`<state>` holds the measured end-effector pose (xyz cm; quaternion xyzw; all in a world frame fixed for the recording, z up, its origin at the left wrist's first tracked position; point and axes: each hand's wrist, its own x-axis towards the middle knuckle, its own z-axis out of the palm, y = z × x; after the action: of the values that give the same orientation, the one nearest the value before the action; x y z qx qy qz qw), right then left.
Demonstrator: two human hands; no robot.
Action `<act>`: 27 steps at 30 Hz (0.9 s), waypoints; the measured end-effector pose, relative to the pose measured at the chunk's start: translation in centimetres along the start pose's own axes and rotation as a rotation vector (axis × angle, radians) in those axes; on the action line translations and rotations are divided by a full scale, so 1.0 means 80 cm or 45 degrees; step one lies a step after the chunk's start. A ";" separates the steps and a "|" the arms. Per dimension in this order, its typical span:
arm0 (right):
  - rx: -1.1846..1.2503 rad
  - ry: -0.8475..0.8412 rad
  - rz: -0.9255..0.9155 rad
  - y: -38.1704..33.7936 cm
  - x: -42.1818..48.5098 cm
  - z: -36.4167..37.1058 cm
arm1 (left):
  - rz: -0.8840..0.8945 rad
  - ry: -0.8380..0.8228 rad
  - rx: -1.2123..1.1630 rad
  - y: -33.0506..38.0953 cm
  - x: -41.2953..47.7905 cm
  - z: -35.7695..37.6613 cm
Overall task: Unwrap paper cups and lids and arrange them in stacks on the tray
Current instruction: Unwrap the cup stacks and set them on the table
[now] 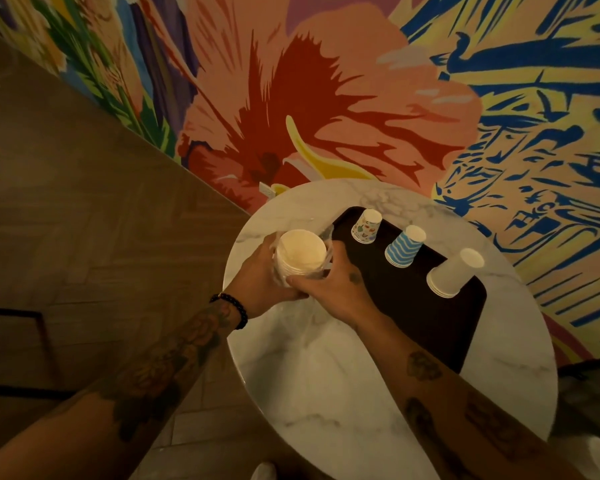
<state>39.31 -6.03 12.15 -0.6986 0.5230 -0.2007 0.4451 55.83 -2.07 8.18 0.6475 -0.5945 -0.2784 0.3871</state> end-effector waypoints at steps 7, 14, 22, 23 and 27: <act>-0.040 0.030 -0.035 -0.010 0.011 0.004 | -0.060 0.019 0.127 -0.003 0.015 -0.002; -0.045 -0.005 -0.018 -0.011 0.021 -0.002 | -0.084 -0.146 0.141 0.005 0.032 -0.015; -0.060 -0.045 -0.019 0.001 0.022 -0.019 | -0.171 -0.280 0.204 0.021 0.041 -0.034; -0.067 -0.066 -0.022 0.002 0.022 -0.020 | -0.180 -0.301 0.234 0.022 0.041 -0.037; -0.127 -0.144 -0.023 0.004 0.022 -0.027 | -0.210 -0.363 0.343 0.029 0.044 -0.055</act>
<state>38.17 -8.51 12.73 -0.7349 0.5000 -0.1386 0.4367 58.61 -4.80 12.84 0.6940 -0.6200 -0.3159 0.1849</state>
